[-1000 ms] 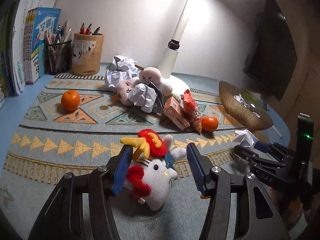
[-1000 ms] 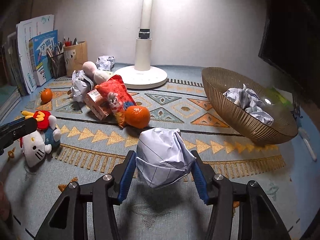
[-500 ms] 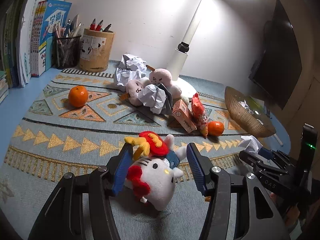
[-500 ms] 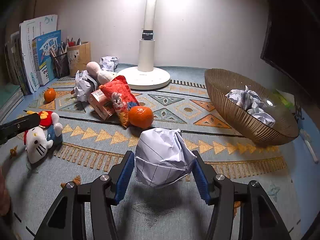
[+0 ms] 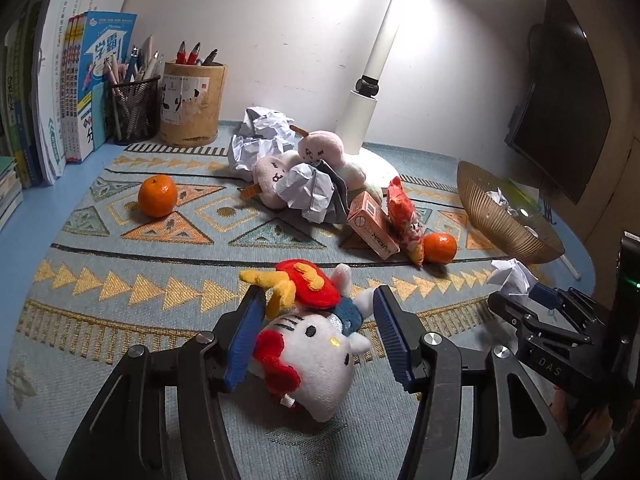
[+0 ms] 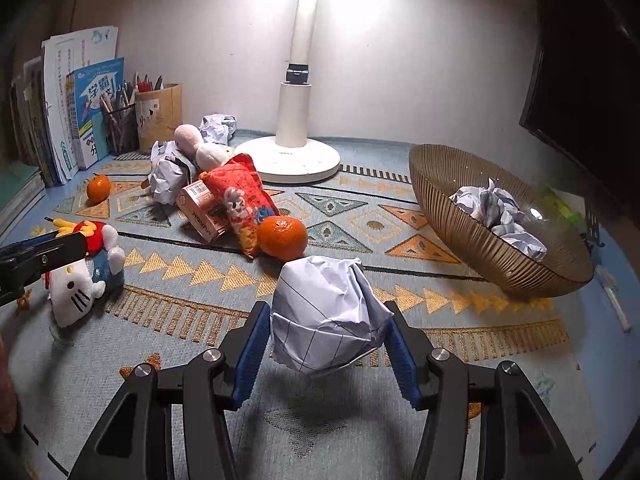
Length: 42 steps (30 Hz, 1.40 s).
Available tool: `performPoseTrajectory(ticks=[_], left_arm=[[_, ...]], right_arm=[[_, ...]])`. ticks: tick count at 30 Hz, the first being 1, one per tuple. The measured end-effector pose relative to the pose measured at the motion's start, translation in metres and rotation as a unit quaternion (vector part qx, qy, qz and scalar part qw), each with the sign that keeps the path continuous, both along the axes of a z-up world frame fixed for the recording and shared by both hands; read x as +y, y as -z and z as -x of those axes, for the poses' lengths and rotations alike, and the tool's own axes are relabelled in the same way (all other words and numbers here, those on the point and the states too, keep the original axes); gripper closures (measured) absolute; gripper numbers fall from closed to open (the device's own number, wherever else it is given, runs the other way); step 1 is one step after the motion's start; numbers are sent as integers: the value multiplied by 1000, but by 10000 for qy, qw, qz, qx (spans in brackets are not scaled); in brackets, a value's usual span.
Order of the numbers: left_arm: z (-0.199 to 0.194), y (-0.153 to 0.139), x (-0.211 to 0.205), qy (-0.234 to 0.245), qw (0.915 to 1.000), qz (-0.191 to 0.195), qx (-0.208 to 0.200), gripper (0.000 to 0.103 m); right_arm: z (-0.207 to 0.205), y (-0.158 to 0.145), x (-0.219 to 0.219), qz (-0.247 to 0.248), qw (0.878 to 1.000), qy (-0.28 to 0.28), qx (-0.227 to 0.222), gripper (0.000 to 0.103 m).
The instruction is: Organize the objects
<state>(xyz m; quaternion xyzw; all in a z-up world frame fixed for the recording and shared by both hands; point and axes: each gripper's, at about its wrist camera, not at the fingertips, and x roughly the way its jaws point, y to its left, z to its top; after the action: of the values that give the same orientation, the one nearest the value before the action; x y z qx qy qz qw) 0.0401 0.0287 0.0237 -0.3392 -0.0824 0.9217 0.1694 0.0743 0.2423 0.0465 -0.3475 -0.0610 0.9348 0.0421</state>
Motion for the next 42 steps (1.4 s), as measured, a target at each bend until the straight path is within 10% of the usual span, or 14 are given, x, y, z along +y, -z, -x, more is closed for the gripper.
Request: performPoseTrajectory(ticks=[4, 8, 15, 22, 24, 27, 32, 37, 42], left_arm=[[-1, -1, 5, -41, 9999, 138, 38, 50], [-15, -15, 41, -12, 9928, 1145, 358, 52], [6, -82, 119, 1013, 9924, 427, 554, 52], [48, -118, 244, 2326, 9685, 69, 886, 52], [66, -115, 265, 2424, 9676, -87, 706, 37], [87, -105, 274, 2255, 9729, -276, 428, 5], [82, -105, 212, 2201, 9729, -711, 30, 5], [37, -113, 85, 1168, 9895, -806, 260, 1], [-11, -34, -35, 11, 9961, -836, -276, 1]], right_arm=[[-2, -1, 2, 63, 10000, 6, 26, 48], [-8, -4, 10, 313, 9994, 150, 55, 48], [-38, -44, 62, 816, 9936, 497, 608, 48], [-32, -124, 162, 1172, 9719, 1435, 1452, 47], [-14, -126, 189, 1214, 9683, 1723, 1339, 46], [18, -119, 223, 1476, 9700, 1701, 918, 11], [20, -107, 235, 1070, 9734, 1949, 545, 10], [-11, -107, 192, 1539, 9779, 1255, 654, 10], [-3, -90, 108, 1771, 9837, 204, 232, 10]])
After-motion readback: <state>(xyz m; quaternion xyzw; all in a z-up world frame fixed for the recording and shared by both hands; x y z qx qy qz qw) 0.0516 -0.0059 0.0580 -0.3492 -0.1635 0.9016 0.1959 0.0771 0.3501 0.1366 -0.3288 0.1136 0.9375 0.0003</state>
